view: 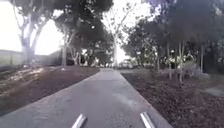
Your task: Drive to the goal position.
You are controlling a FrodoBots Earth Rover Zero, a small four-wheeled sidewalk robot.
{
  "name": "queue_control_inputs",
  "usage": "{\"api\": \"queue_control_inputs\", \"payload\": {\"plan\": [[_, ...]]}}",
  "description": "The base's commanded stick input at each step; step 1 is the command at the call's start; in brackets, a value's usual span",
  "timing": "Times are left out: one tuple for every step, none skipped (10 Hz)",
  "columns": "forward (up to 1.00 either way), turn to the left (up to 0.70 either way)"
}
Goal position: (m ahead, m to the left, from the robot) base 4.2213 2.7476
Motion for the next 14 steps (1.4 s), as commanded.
{"api": "queue_control_inputs", "payload": {"plan": [[0.98, 0.03], [0.98, 0.37], [0.98, 0.2], [0.98, 0.04], [0.98, 0.0], [0.98, 0.0], [0.98, 0.0], [0.98, 0.0], [0.98, 0.0], [0.98, 0.0], [0.98, 0.0], [0.98, 0.0], [0.98, 0.0], [0.98, 0.0]]}}
